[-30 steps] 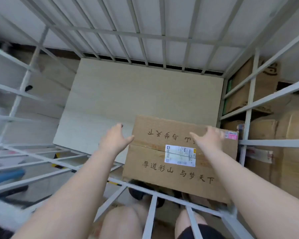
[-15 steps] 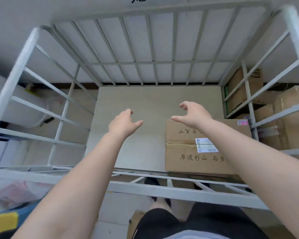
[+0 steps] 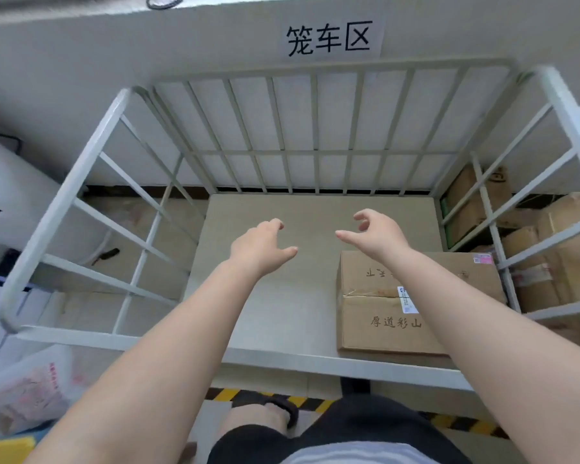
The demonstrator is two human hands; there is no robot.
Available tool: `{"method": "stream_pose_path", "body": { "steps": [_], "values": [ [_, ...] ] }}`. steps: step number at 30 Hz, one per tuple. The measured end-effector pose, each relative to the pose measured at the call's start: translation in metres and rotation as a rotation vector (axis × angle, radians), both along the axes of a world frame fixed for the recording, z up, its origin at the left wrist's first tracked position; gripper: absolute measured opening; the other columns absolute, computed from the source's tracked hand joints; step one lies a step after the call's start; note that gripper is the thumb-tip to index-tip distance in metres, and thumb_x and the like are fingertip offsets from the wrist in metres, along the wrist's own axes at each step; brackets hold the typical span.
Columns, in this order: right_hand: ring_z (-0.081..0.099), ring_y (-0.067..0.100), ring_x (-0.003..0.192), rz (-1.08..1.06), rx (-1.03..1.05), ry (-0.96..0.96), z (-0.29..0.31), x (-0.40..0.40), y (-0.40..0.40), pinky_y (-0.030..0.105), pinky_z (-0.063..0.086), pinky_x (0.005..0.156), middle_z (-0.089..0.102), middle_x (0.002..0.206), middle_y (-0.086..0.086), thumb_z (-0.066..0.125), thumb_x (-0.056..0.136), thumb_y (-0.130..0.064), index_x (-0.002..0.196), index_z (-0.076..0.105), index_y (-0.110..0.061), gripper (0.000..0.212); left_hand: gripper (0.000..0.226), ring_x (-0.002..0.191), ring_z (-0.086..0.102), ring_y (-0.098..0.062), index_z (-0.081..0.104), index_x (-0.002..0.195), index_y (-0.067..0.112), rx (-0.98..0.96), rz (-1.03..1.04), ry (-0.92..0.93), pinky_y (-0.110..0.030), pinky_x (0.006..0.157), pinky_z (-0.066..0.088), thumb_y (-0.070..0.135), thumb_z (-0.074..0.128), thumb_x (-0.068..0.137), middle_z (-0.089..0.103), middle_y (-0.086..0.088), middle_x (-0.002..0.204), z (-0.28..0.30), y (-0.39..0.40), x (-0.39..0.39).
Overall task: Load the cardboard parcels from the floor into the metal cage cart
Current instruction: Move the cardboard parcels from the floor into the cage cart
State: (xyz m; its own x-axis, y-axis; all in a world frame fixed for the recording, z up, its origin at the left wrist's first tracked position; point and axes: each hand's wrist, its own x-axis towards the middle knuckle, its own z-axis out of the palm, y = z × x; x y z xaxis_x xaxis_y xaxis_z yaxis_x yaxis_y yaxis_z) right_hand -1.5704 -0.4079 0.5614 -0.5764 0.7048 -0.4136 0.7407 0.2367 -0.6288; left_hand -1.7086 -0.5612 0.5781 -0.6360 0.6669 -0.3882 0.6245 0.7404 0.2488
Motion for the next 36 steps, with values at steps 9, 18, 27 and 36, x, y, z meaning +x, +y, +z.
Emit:
{"method": "stream_pose_path", "body": {
  "steps": [9, 18, 27, 36],
  "values": [
    [0.058, 0.020, 0.104, -0.424, 0.133, 0.209, 0.017, -0.020, -0.094, 0.032, 0.046, 0.089, 0.062, 0.115, 0.003, 0.071, 0.082, -0.037, 0.124, 0.055, -0.016, 0.050, 0.051, 0.124, 0.050, -0.016, 0.042, 0.135, 0.025, 0.163, -0.268, -0.038, -0.033, 0.094, 0.044, 0.045, 0.053, 0.090, 0.053, 0.006, 0.135, 0.014, -0.053, -0.070],
    [0.056, 0.014, 0.090, -1.001, 0.306, 0.258, 0.057, 0.071, -0.258, 0.034, 0.052, 0.083, 0.060, 0.099, -0.004, 0.069, 0.083, -0.033, 0.119, 0.058, -0.019, 0.040, 0.042, 0.115, 0.056, -0.018, 0.051, 0.127, 0.021, 0.369, -0.802, -0.203, -0.032, 0.091, 0.045, 0.039, 0.056, 0.090, 0.059, 0.003, 0.124, 0.048, -0.063, 0.010],
    [0.059, 0.017, 0.091, -1.663, 0.026, 0.150, -0.048, 0.191, -0.418, 0.033, 0.049, 0.080, 0.064, 0.103, -0.002, 0.070, 0.081, -0.039, 0.114, 0.059, -0.020, 0.040, 0.030, 0.101, 0.059, -0.022, 0.054, 0.115, 0.018, 0.104, -1.376, -0.306, -0.038, 0.084, 0.051, 0.036, 0.054, 0.091, 0.060, 0.001, 0.113, -0.031, -0.137, 0.188],
    [0.059, 0.016, 0.105, -1.946, -0.361, -0.065, -0.270, 0.247, -0.524, 0.025, 0.044, 0.080, 0.062, 0.119, -0.003, 0.064, 0.085, -0.044, 0.123, 0.055, -0.016, 0.048, 0.042, 0.119, 0.052, -0.017, 0.046, 0.131, 0.025, -0.267, -1.672, -0.157, -0.034, 0.093, 0.047, 0.042, 0.050, 0.092, 0.053, 0.007, 0.133, -0.260, -0.202, 0.275]
  ]
}}
